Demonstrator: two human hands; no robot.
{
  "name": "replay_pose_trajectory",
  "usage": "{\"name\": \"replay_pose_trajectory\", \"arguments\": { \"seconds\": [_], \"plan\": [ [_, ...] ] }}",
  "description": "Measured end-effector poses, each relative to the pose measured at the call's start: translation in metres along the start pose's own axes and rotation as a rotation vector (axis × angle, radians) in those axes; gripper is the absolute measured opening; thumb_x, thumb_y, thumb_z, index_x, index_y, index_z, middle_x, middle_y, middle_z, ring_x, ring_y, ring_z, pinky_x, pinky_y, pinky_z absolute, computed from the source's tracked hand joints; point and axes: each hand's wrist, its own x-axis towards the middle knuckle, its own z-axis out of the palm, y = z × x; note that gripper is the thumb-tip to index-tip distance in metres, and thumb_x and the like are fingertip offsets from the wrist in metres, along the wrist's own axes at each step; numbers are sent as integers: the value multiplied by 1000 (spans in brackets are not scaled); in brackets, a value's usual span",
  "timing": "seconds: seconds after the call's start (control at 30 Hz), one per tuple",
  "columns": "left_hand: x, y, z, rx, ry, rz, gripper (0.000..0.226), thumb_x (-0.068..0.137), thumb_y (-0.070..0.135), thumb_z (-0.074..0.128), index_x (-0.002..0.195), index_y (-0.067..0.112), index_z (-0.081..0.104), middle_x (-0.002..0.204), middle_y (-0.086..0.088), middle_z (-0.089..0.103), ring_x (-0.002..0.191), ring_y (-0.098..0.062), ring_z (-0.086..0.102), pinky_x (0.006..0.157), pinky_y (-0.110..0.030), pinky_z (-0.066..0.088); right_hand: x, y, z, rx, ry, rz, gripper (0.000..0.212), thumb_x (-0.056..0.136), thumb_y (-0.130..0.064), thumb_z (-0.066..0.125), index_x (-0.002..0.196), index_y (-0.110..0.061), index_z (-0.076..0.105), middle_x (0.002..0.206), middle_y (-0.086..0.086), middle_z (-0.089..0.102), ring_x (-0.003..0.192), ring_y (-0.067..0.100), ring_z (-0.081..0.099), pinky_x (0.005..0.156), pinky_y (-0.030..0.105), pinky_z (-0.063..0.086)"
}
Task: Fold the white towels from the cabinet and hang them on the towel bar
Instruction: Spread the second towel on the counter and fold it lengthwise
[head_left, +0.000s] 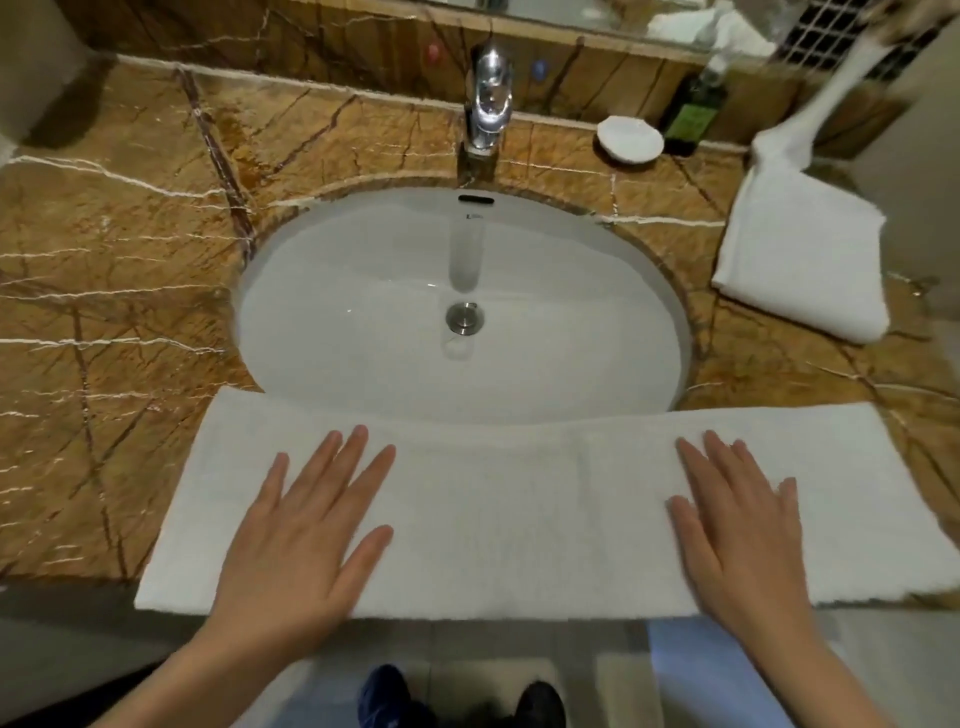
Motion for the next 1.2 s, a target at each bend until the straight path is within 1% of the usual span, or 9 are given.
{"name": "replay_pose_trajectory", "arguments": {
  "seconds": [0.13, 0.23, 0.33, 0.43, 0.5, 0.6, 0.9, 1.1, 1.2],
  "plan": [
    [7, -5, 0, 84, -2, -2, 61, 93, 55, 17, 150, 31, 21, 157, 2, 19, 145, -19, 16, 115, -44, 10, -1, 19, 5, -45, -68, 63, 67, 86, -63, 4, 149, -42, 2, 160, -9, -2, 148, 18, -8, 116, 54, -3],
    [5, -5, 0, 91, -21, -31, 61, 93, 54, 16, 150, 31, 21, 157, 2, 20, 144, -18, 16, 114, -44, 7, -6, 17, 11, -36, -68, 47, 65, 85, -65, -3, 147, -45, -9, 159, -10, -12, 146, 15, -18, 116, 53, -8],
    [4, 2, -2, 69, -4, -60, 61, 93, 56, 16, 150, 32, 19, 156, 2, 20, 144, -16, 14, 115, -42, 4, -2, 24, 5, 55, -42, 27, 64, 88, -62, -1, 149, -43, -1, 160, -9, -6, 145, 9, -17, 116, 48, -12],
    [8, 22, 0, 96, -1, 24, 60, 94, 54, 22, 150, 31, 21, 156, 1, 24, 144, -16, 15, 116, -39, 2, 9, 45, -5, 36, 40, -3, 64, 92, -57, 7, 152, -33, 12, 161, -4, 4, 147, 11, -9, 115, 44, -15],
    [13, 35, 7, 110, 2, 62, 60, 94, 53, 22, 150, 32, 21, 156, 2, 23, 145, -17, 15, 116, -39, 3, 17, 66, -9, 2, 31, 37, 65, 92, -56, 9, 152, -33, 8, 161, -4, 1, 147, 13, -9, 116, 45, -15],
    [18, 39, 12, 83, 30, 2, 61, 93, 55, 19, 150, 33, 18, 157, 3, 20, 145, -17, 15, 116, -44, 8, 25, 87, -7, -2, -20, 105, 66, 90, -59, 7, 152, -36, 0, 161, -6, -6, 147, 12, -13, 118, 47, -10],
    [15, 43, 7, 66, 35, -19, 63, 93, 56, 14, 149, 28, 24, 155, -2, 24, 144, -21, 19, 115, -51, 18, 29, 95, -5, -60, -43, 35, 63, 92, -60, 5, 150, -38, -8, 160, -4, -12, 146, 14, -16, 117, 46, -13],
    [13, 42, 7, 20, 35, -22, 65, 93, 59, 6, 148, 30, 24, 156, 0, 21, 144, -22, 19, 116, -49, 15, 34, 107, -23, -31, -64, 8, 56, 96, -54, 7, 150, -39, 1, 161, -7, 0, 147, 11, -9, 118, 45, -7],
    [15, 42, 9, 0, 30, -41, 67, 91, 61, -1, 148, 34, 22, 156, 3, 21, 145, -18, 15, 118, -46, 6, 35, 97, -23, -58, -55, 36, 59, 96, -49, 15, 152, -33, 12, 161, -1, 8, 148, 18, -1, 118, 50, -5]
  ]
}}
